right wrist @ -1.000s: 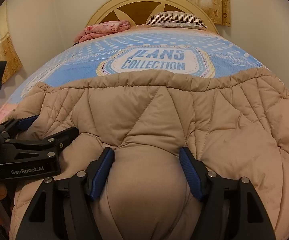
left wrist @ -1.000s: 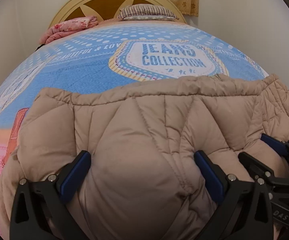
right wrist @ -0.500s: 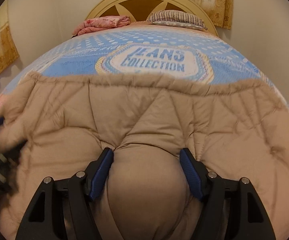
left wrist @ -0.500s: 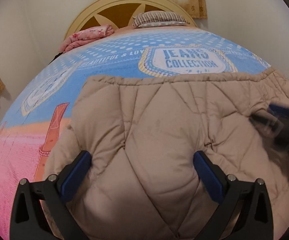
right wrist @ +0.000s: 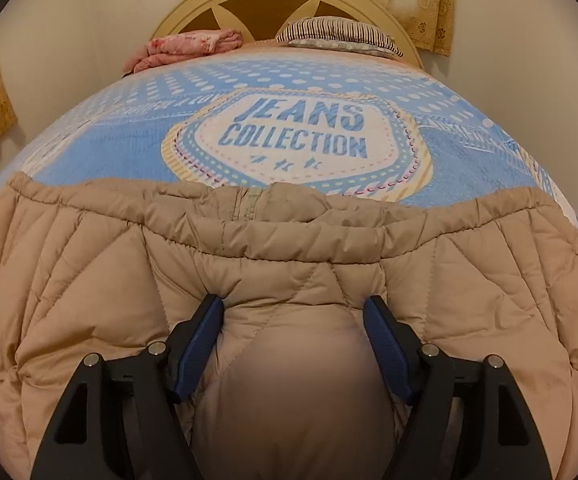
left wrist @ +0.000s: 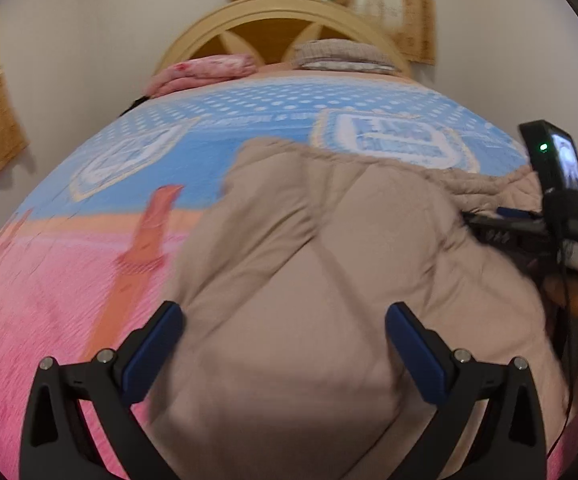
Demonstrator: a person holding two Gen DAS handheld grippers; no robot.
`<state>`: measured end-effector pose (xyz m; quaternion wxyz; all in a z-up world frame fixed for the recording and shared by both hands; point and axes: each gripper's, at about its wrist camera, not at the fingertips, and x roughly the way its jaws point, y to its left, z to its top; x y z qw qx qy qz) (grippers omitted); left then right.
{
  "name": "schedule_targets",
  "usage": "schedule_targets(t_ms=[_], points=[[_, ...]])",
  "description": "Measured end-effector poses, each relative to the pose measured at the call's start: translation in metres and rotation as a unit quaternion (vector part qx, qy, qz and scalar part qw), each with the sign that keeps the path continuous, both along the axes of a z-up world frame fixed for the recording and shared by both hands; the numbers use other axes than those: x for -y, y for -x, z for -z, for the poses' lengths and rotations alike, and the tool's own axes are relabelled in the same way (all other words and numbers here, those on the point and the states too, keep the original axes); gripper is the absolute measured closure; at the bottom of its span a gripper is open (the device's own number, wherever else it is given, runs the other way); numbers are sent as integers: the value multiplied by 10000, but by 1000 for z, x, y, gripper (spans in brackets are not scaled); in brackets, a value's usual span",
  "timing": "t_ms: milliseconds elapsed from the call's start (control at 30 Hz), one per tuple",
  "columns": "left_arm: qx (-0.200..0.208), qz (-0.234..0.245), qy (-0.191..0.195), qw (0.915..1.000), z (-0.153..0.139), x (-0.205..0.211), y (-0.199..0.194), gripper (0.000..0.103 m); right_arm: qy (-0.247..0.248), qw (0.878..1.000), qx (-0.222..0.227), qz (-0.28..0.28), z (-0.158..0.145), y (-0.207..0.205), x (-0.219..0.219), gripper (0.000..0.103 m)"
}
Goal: Fold large clothes
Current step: 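Grasp the beige jacket sleeve with the left tool and lift it up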
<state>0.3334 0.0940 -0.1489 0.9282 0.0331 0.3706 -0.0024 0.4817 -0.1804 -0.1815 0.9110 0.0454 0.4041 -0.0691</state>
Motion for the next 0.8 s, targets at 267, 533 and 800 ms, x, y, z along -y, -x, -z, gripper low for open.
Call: schedule_targets(t_ms=[267, 533, 800], points=[[-488, -712, 848, 9927, 17, -64, 84, 0, 12, 9997, 97, -231, -28, 86, -13, 29], [-499, -747, 1700, 9813, 23, -49, 120, 0, 437, 9987, 161, -185, 4, 108, -27, 26], [-337, -899, 2424, 9654, 23, -54, 93, 1, 180, 9993, 243, -200, -24, 144, -30, 26]])
